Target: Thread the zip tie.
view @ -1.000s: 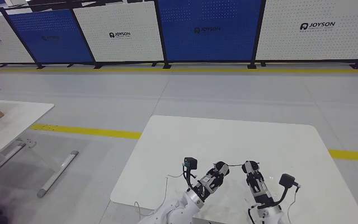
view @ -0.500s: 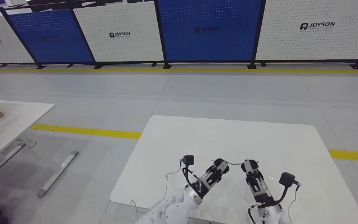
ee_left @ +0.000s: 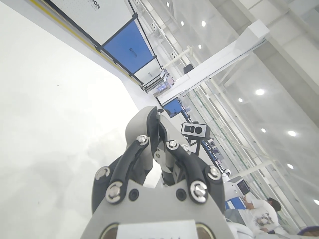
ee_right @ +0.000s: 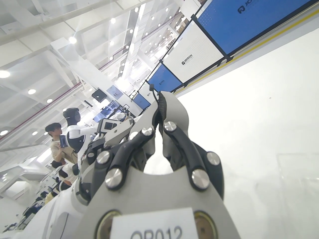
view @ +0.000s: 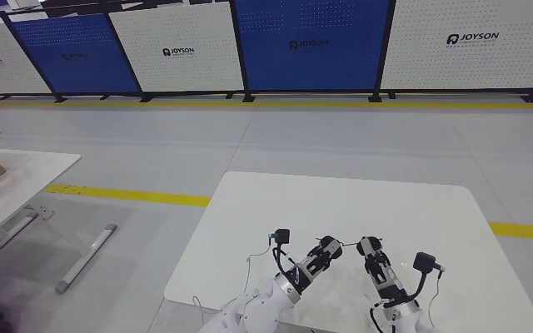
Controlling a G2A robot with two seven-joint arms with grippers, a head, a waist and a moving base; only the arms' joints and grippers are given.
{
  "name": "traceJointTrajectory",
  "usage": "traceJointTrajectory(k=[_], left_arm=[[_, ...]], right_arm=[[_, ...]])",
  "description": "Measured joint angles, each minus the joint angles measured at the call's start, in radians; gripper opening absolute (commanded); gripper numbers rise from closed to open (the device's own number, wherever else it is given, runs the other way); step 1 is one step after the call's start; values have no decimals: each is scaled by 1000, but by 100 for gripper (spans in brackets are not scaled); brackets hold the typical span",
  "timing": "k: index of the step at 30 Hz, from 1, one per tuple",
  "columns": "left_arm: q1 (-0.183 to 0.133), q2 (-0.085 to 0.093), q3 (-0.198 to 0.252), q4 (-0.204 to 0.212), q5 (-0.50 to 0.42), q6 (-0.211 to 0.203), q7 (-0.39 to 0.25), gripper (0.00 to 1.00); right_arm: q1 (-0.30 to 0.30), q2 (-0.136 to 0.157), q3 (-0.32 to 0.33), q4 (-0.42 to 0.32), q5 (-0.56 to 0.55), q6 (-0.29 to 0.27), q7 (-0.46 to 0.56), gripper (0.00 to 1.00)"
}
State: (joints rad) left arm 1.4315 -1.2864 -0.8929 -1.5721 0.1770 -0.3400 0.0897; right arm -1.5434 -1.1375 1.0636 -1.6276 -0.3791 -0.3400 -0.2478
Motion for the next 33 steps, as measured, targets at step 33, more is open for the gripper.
traceJointTrajectory(k=[33], left_arm=[[-6,2,18,12,27,0,47,0]], right_arm=[[-23,21,13,-28,37,0,-49,0]])
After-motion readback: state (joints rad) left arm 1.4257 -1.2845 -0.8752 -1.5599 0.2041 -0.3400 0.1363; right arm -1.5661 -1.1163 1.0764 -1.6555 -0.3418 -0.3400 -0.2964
